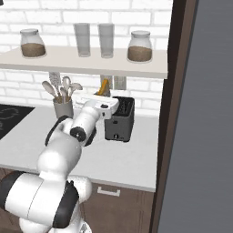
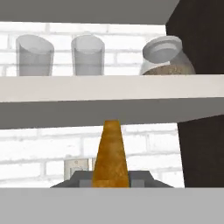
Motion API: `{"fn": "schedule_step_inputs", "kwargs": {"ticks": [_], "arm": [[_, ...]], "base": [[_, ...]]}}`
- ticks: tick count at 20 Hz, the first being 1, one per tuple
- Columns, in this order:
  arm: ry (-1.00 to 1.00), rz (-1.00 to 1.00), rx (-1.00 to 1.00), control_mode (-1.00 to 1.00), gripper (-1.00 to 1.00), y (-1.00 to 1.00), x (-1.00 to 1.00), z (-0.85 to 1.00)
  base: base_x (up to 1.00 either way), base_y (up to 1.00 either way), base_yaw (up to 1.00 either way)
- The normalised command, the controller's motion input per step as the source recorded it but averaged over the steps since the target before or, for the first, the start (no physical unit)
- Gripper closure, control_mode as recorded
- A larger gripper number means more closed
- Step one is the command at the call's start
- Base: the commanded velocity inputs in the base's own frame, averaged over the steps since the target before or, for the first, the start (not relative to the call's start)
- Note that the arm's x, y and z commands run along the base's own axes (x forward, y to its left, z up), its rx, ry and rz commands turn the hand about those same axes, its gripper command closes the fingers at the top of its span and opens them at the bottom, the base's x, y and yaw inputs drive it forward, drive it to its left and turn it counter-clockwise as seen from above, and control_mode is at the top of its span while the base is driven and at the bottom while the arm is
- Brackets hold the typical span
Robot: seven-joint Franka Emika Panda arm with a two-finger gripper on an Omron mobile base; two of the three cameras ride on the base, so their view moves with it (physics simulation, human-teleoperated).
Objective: Start the toaster. Once the lever pops up, take the bread to the plate on the dining counter.
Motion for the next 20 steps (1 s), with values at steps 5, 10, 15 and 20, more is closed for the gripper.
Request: {"fn": "schedule_step_inputs", "kwargs": {"ticks": [5, 10, 15, 20], "arm": [[0.21, -0.01, -0.28, -1.0, 1.0, 0.02, -0.41, 0.71], [0.46, 0.0, -0.3, -1.0, 1.0, 0.0, -0.39, 0.64], [0.43, 0.0, -0.27, -1.0, 1.0, 0.0, -0.41, 0.07], [0.43, 0.0, -0.2, -1.0, 1.0, -0.05, -0.31, 0.02]], "base": [[0.0, 0.0, 0.0], [0.0, 0.0, 0.0], [0.0, 0.0, 0.0], [0.0, 0.0, 0.0]]}}
